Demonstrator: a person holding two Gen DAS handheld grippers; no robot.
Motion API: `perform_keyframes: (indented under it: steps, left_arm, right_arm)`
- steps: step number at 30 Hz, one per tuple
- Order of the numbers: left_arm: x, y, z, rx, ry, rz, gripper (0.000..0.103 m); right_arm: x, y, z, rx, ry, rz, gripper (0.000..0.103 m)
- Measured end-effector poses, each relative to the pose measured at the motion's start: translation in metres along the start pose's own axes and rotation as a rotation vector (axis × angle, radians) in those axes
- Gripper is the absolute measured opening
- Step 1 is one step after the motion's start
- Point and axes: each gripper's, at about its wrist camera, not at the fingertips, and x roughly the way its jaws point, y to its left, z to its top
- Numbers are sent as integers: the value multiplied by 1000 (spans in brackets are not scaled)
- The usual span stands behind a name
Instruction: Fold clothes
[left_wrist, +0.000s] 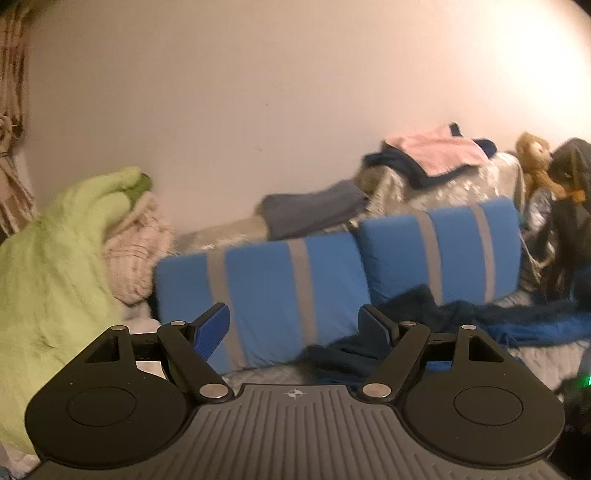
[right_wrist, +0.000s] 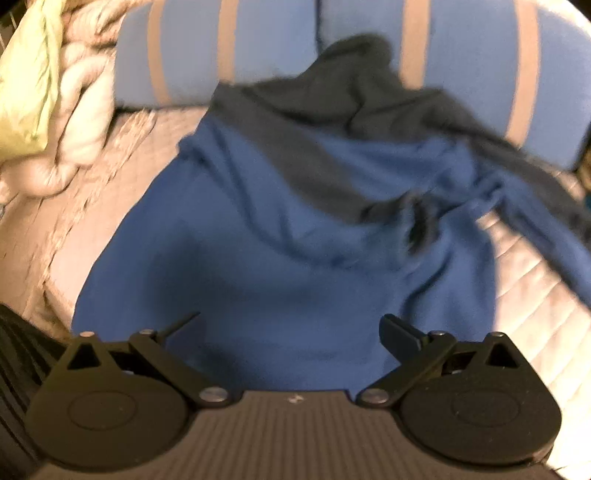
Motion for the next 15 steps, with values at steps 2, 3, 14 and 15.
perform_keyframes:
  steps: [2, 3, 14, 15]
  left_arm:
    - [-4, 4, 6, -12, -13, 6, 76]
    - [-6, 5, 9, -18, -16, 3, 76]
    - [14, 0, 7, -13, 2, -22, 76]
    - [18, 0, 7, -14, 6, -21, 76]
  right_arm:
    - [2, 10, -8, -6, 29, 22, 103]
    - [3, 15, -12, -10, 43, 33, 103]
    - [-124, 4, 25, 22, -125, 192, 103]
    - [-142, -2, 34, 34, -164, 197, 103]
